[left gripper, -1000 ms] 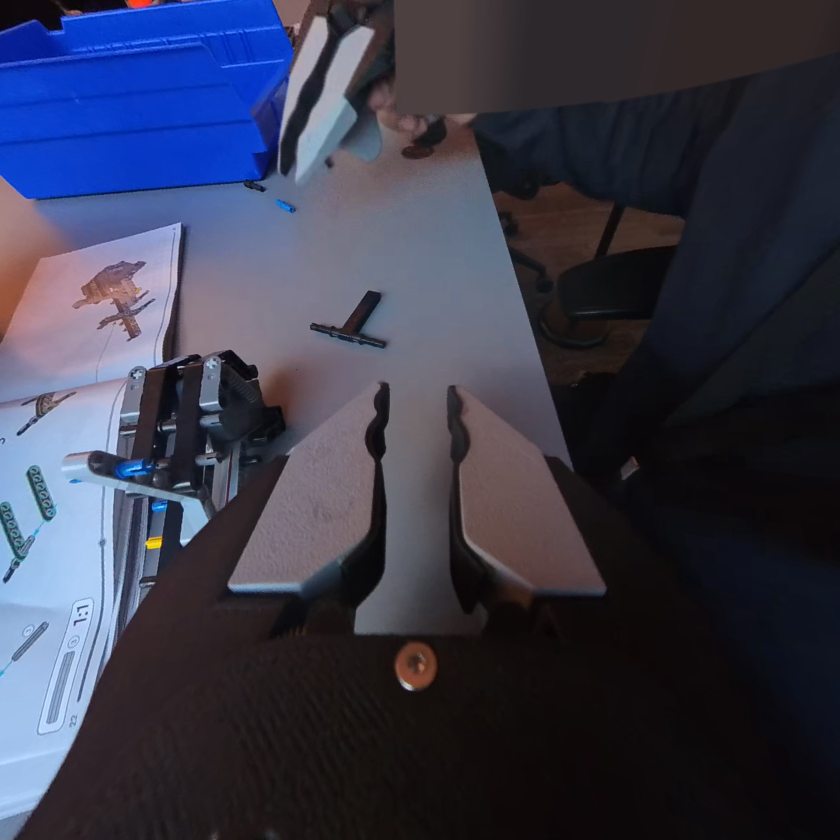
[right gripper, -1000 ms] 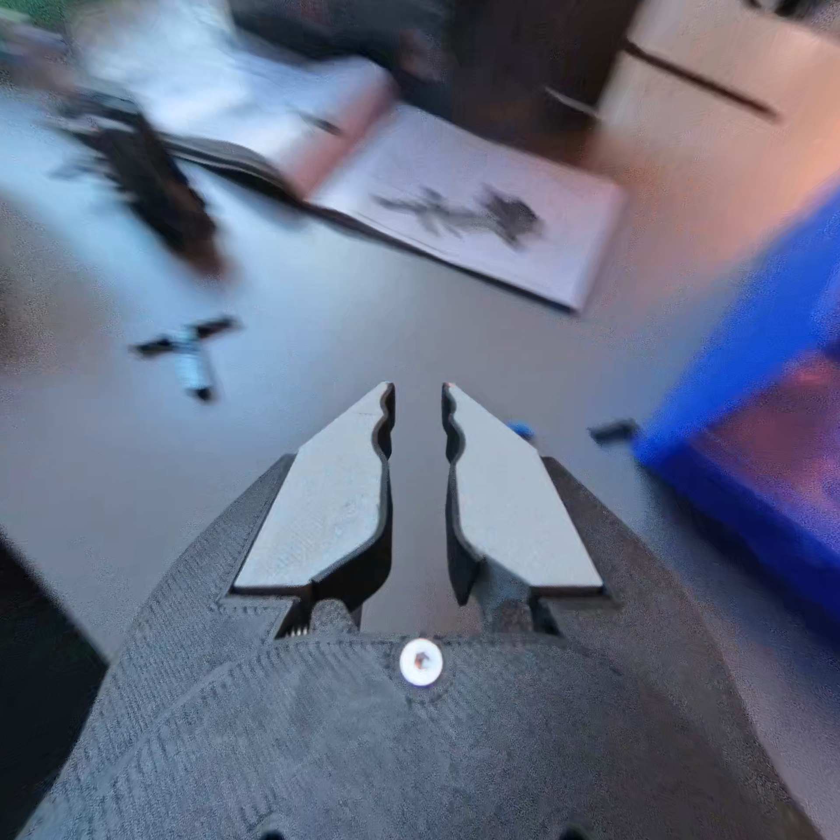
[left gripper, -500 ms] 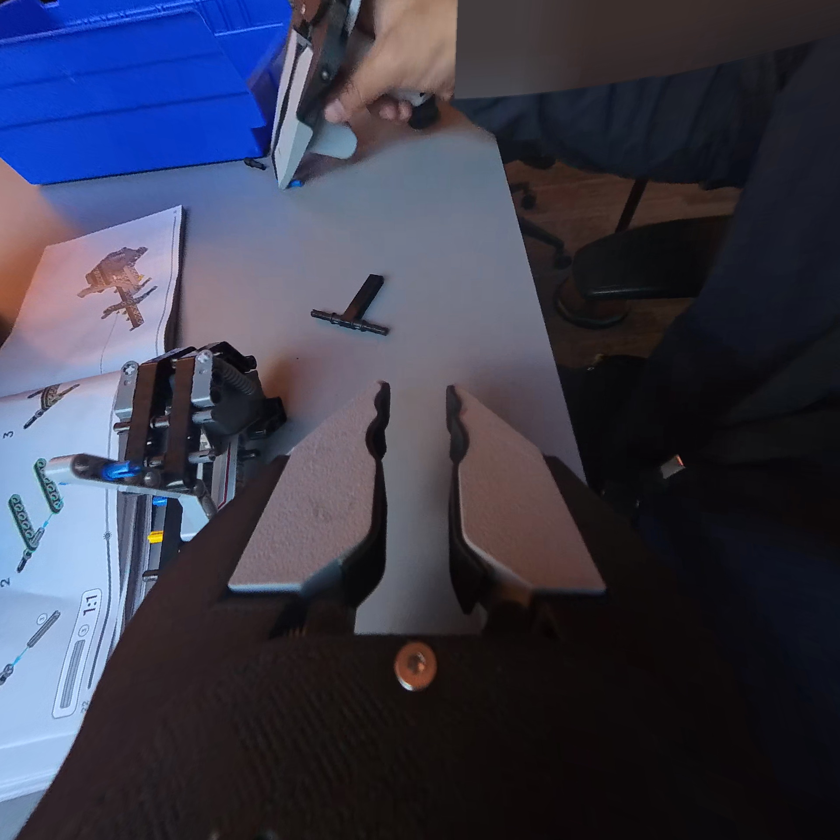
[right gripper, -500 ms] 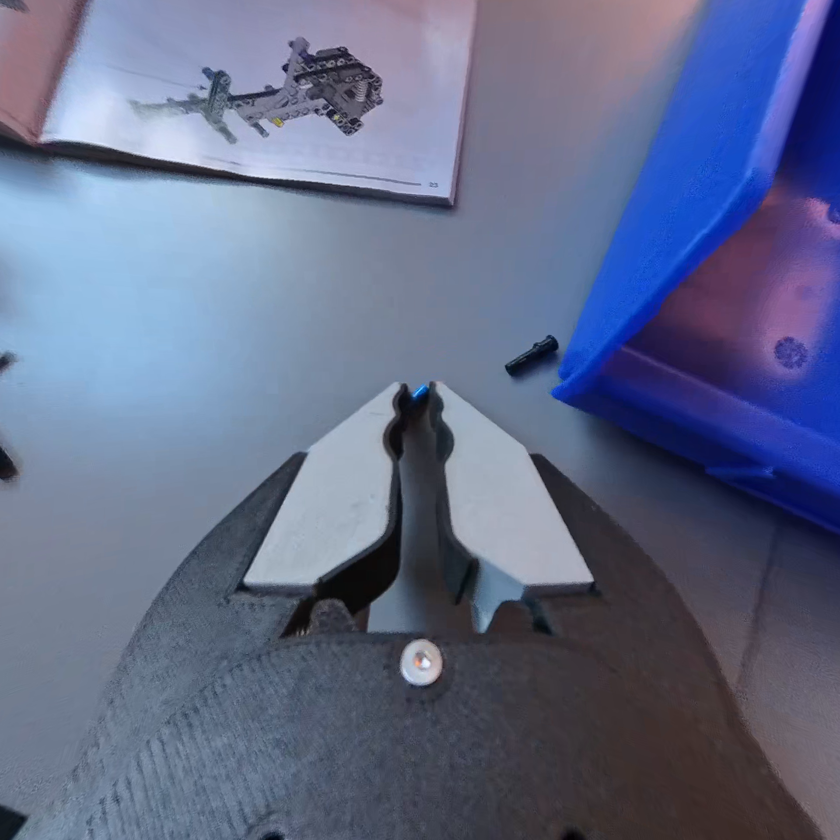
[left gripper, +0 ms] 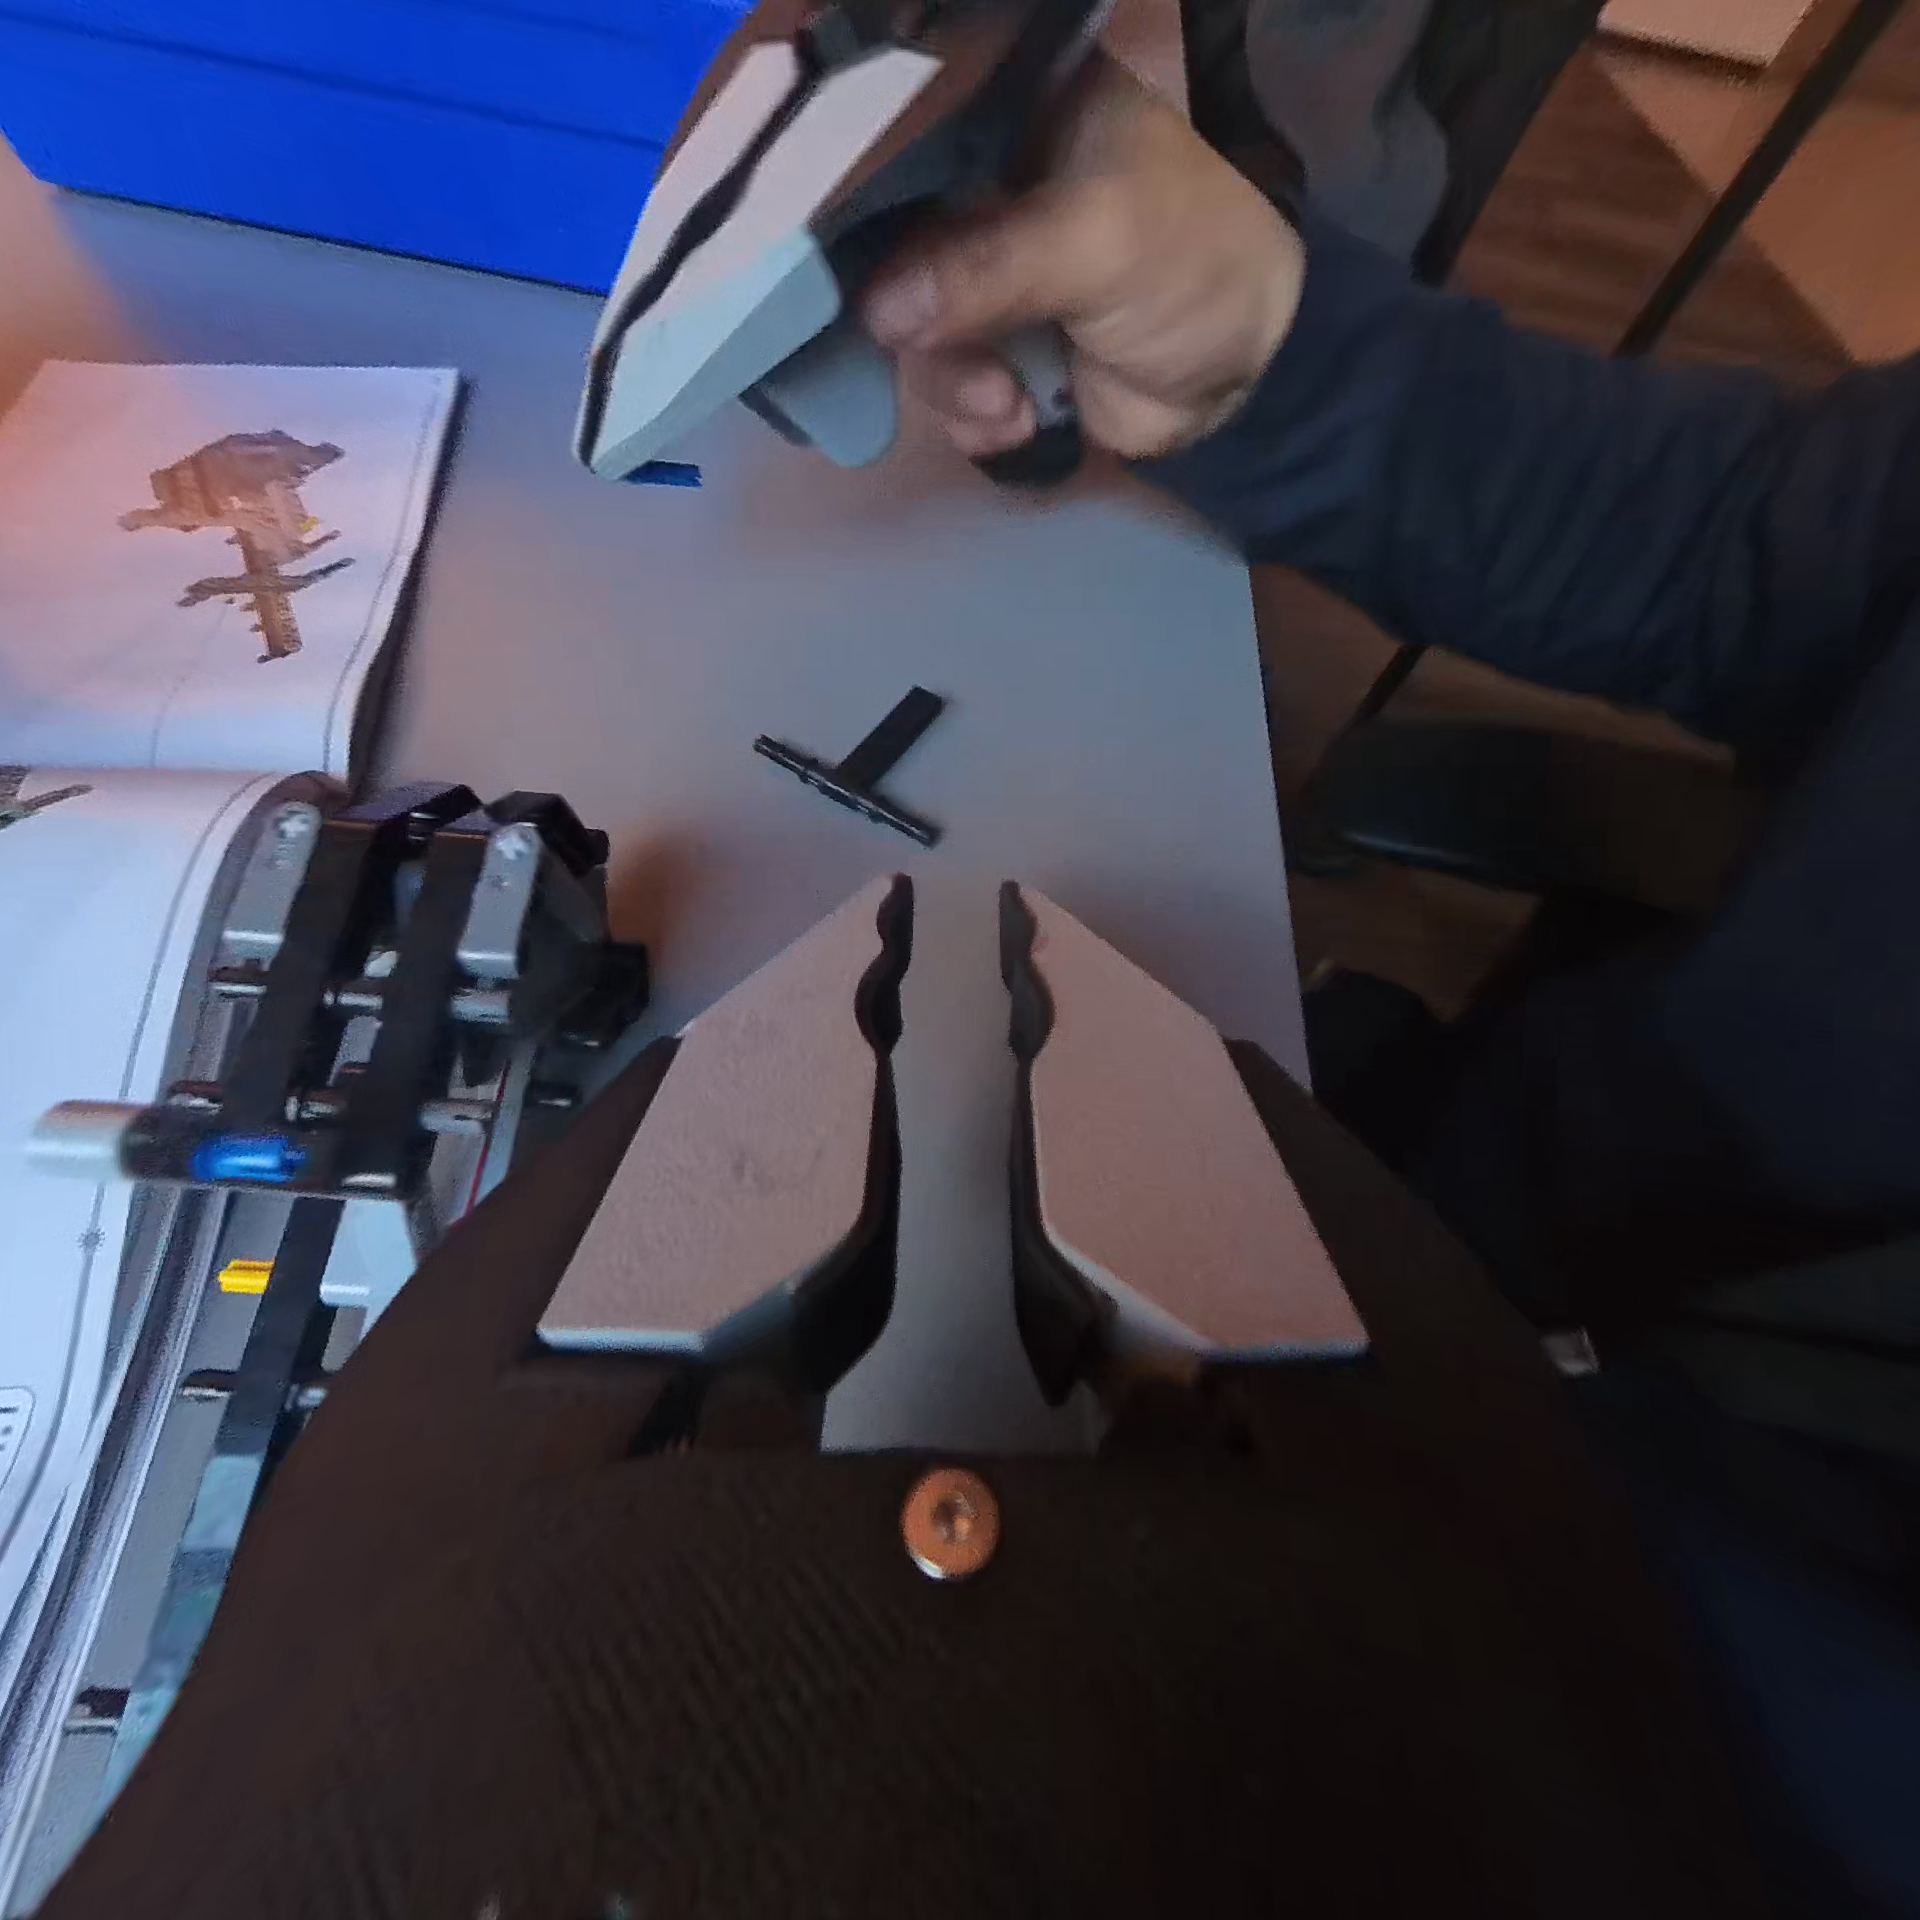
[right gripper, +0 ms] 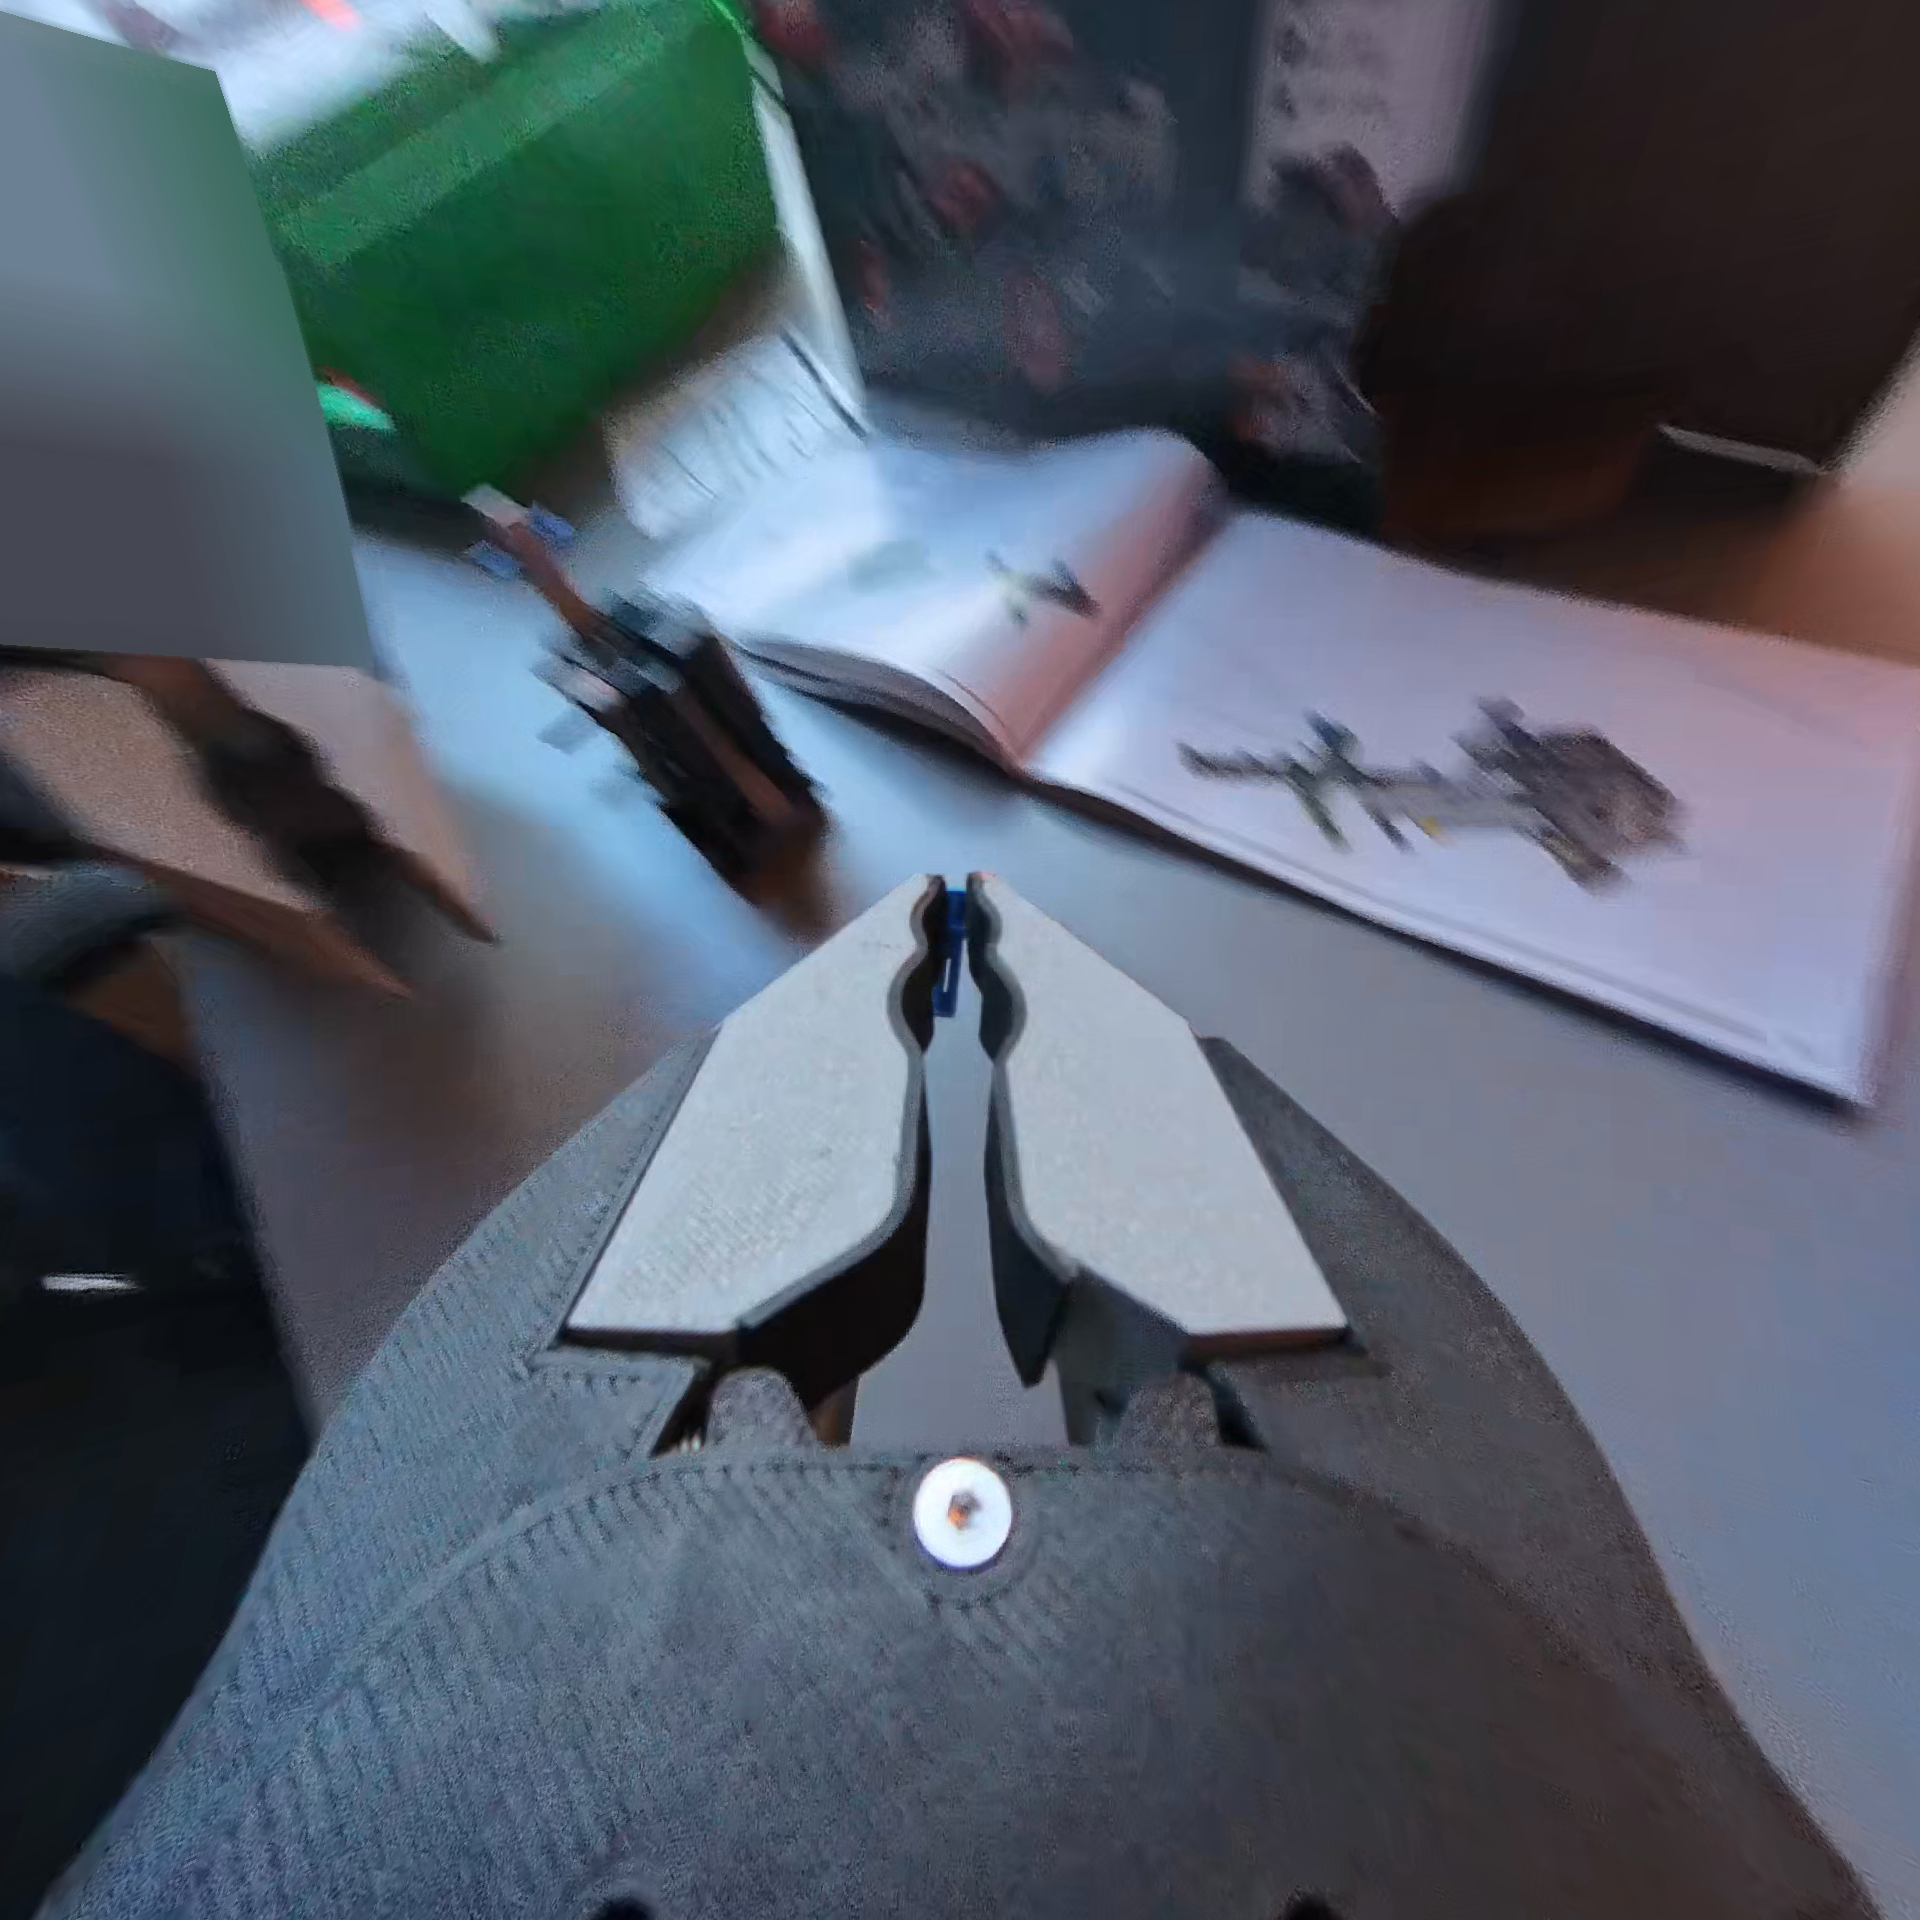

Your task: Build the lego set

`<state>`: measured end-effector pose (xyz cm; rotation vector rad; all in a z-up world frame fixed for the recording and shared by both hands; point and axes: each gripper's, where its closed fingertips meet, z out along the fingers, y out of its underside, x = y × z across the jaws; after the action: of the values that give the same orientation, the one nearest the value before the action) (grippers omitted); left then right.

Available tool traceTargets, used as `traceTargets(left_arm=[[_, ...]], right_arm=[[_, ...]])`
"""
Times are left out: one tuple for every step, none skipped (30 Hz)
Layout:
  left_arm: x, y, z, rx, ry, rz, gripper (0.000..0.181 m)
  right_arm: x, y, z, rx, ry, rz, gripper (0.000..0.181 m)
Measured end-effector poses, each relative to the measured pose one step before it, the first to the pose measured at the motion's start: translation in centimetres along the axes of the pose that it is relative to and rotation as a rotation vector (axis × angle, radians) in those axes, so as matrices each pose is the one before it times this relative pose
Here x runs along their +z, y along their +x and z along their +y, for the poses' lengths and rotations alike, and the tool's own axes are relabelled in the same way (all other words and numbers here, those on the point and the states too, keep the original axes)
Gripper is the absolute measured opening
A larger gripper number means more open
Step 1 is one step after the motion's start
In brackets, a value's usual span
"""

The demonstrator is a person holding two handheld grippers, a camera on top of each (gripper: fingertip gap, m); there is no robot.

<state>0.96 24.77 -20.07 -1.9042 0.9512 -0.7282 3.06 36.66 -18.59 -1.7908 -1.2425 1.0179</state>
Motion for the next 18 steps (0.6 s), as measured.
traceTargets(left_arm=[[-0.069,-0.232,-0.506,-0.0343,0.0259,0.0044,0.016],[-0.078,-0.191,-0.697,-0.0433,0.0357,0.0091,0.017],[-0.062,-0.234,-0.731,-0.0503,0.0368,0.0085,0.019],[-0.042,-0.200,-0.655,-0.0524,0.0318,0.0129,0.021],[-0.048,-0.012,-0.675,-0.0536,0.0327,0.0248,0.023],[-0.065,0.225,-0.713,-0.0522,0.0376,0.0383,0.023],[-0.096,0.383,-0.693,-0.0458,0.0404,0.0448,0.023],[-0.073,0.379,-0.584,-0.0351,0.0373,0.0380,0.022],[-0.074,0.125,-0.380,-0.0220,0.0263,0.0171,0.019],[-0.075,-0.076,-0.193,-0.0119,0.0117,0.0001,0.018],[-0.096,-0.022,-0.106,-0.0021,0.0036,0.0014,0.017],[-0.132,0.109,-0.140,0.0030,0.0065,0.0063,0.017],[-0.105,0.020,-0.063,0.0006,0.0055,0.0005,0.018],[-0.032,0.091,-0.015,-0.0021,0.0034,0.0064,0.017],[-0.032,0.053,-0.010,0.0015,0.0024,0.0009,0.014],[-0.045,-0.293,0.093,0.0091,-0.0063,-0.0228,0.003],[-0.035,-0.176,0.083,0.0173,-0.0067,-0.0172,0.002],[0.018,-0.108,0.137,0.0142,-0.0113,-0.0142,0.002]], right_arm=[[0.238,-1.927,-1.493,0.0134,0.0781,-0.0926,0.000],[0.417,-1.981,-1.426,0.0118,0.0803,-0.0872,0.000],[0.633,-1.915,-0.998,0.0061,0.0585,-0.0787,0.000],[0.732,-1.610,-0.631,-0.0051,0.0422,-0.0584,0.000],[0.714,-1.197,-0.356,-0.0107,0.0297,-0.0350,0.000],[0.632,-0.849,-0.127,-0.0075,0.0185,-0.0195,0.000],[0.528,-0.630,-0.030,-0.0014,0.0136,-0.0139,0.000],[0.427,-0.434,0.042,0.0060,0.0080,-0.0093,0.000],[0.338,-0.294,0.158,0.0037,0.0001,-0.0034,0.000],[0.265,-0.240,0.276,-0.0073,-0.0090,-0.0002,0.000],[0.188,0.041,0.318,-0.0183,-0.0108,0.0177,0.000],[0.122,0.058,0.258,-0.0247,-0.0061,0.0192,0.000],[0.057,-0.114,0.028,-0.0165,0.0069,0.0065,0.000],[-0.002,-0.074,-0.090,-0.0065,0.0106,0.0045,0.000],[-0.015,-0.098,-0.077,0.0002,0.0057,-0.0035,0.000],[-0.049,-0.290,-0.158,0.0039,0.0080,-0.0178,0.000],[-0.069,0.044,-0.011,0.0014,-0.0001,0.0055,0.000],[-0.079,0.026,0.065,-0.0107,-0.0051,0.0067,0.000]])
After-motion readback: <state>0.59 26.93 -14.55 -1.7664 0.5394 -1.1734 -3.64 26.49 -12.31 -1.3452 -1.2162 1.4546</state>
